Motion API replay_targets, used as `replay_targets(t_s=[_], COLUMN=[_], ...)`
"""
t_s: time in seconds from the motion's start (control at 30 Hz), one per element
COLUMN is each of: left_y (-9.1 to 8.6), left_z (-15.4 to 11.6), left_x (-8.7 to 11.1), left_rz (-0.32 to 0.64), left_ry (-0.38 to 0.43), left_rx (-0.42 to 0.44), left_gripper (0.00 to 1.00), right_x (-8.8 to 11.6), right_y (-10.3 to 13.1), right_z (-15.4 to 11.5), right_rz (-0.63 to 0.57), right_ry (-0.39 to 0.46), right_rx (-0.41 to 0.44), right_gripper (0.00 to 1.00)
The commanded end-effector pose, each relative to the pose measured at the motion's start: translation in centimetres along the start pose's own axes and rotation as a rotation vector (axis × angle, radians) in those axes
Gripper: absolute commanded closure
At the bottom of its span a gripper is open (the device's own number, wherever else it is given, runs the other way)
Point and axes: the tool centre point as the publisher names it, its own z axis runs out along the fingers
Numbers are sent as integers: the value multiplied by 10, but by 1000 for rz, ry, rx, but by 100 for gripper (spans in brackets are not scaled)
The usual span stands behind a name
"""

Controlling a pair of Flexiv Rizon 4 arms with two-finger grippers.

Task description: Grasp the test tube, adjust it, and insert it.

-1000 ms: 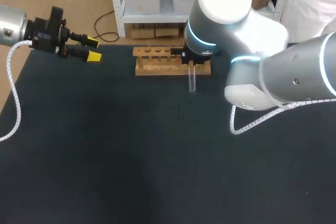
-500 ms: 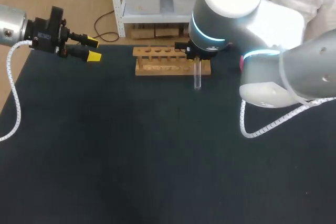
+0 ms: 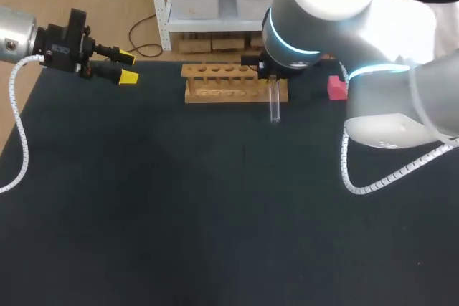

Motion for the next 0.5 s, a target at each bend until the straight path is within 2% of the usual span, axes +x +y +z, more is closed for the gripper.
replay_targets(t_s=[0.03,0.5], left_y=[-1,-1], left_z=[0,0], left_x=[1,1], left_rz=[2,2], left_ry=[-2,-2], left_rx=[-2,-2], left_gripper=[0,0], right_x=[5,6], right_y=[1,2], right_z=[-9,-12], right_rz=[-3,-5], right_ry=[-6,-18], right_rx=[5,-13], right_gripper=[100,100])
